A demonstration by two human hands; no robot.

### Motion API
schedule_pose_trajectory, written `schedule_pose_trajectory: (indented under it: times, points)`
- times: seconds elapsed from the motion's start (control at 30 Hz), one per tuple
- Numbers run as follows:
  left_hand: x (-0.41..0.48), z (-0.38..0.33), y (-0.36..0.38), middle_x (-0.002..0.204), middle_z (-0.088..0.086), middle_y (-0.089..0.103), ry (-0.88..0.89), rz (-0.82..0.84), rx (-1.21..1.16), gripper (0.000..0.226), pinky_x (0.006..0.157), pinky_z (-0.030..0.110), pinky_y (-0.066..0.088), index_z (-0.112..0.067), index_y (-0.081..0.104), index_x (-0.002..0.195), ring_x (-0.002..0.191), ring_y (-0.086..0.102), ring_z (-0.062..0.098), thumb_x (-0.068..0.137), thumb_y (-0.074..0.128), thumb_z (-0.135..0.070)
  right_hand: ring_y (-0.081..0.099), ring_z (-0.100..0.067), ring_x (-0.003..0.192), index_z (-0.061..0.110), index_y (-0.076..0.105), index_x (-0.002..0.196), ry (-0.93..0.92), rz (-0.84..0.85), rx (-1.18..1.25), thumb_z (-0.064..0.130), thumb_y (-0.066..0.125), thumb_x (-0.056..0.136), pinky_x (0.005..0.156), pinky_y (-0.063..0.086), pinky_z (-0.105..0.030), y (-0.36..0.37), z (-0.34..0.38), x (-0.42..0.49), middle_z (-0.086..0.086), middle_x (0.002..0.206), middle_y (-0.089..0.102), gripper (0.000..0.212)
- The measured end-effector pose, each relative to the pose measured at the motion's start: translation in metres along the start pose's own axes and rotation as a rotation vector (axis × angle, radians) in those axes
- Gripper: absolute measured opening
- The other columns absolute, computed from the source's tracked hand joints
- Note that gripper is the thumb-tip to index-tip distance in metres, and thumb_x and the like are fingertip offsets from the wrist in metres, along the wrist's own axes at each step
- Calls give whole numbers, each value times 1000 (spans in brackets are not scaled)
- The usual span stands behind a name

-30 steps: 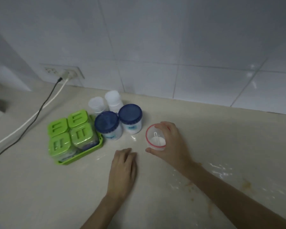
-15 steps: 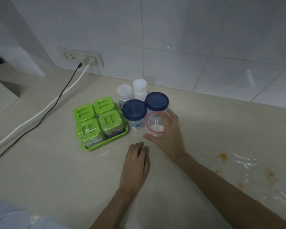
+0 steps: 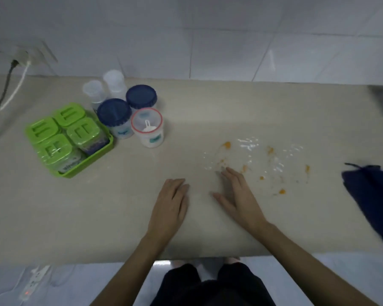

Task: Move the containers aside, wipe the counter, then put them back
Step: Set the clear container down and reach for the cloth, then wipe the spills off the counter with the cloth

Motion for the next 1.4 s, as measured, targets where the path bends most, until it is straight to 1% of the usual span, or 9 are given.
schedule_pose_trajectory:
  times: [0.23,0.4,0.6,0.73,0.8,0.9,0.97,1.17,1.4]
  points:
    - [14,-91,52,124,12,59,131,96,-1,32,107,41,34,-5,60,117,117,50,24,93,46,-20,30,0,134,22,35,141,150,-79,30,43,57,90,107,18,-4,-40,-48,-64,7,148,31,59]
    - [22,-141,85,124,12,60,240,150,45,33,110,38,30,-6,60,119,120,48,24,92,48,-21,31,-2,134,23,35,140,179,-102,21,43,55,91,111,31,-23,-79,-92,-94,8,147,32,57]
    - [36,-216,136,138,9,52,266,274,87,42,117,32,18,-11,49,134,129,45,23,95,46,-25,38,-13,133,16,41,137,229,-168,-117,44,51,90,112,26,-25,-162,-178,-132,-2,145,39,56]
    - [51,-259,169,140,8,50,290,304,114,42,116,34,20,-11,48,136,131,43,23,97,46,-25,36,-32,135,13,46,134,286,-311,-319,31,48,94,115,25,-51,-221,-251,-133,-16,145,40,45]
    - [58,-276,184,140,9,50,318,301,140,41,117,34,19,-10,49,135,131,43,23,96,47,-24,25,-40,140,22,38,141,363,-236,-432,26,50,95,112,21,-63,-241,-286,-127,-20,151,31,48]
    - [71,-290,199,138,11,52,282,278,167,40,119,33,16,-9,51,132,130,44,23,94,50,-22,5,-42,144,37,20,147,460,-40,-548,54,29,92,110,7,-66,-252,-322,-122,-18,157,14,58]
    - [74,-294,201,139,10,51,239,269,177,40,119,32,15,-8,52,132,130,43,23,94,49,-22,2,-42,144,42,14,146,471,16,-595,61,16,89,110,7,-68,-248,-328,-121,-16,158,11,60]
    - [69,-286,197,145,10,45,113,272,174,41,121,30,9,-10,49,135,135,38,21,97,45,-25,16,-44,141,40,17,147,365,51,-655,57,11,93,106,17,-73,-233,-318,-108,-21,155,19,56]
    - [47,-237,157,151,10,35,-68,237,233,46,121,34,11,-12,41,140,141,28,20,98,41,-29,22,-42,141,40,19,146,22,166,-664,55,19,94,106,16,-71,-154,-233,-56,-18,156,20,54]
Point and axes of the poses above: each hand's wrist, its own x-axis towards the middle knuckle, its own y-axis out of the palm, z = x × y, the point moved 2 cm from there along x, towards the middle knuckle
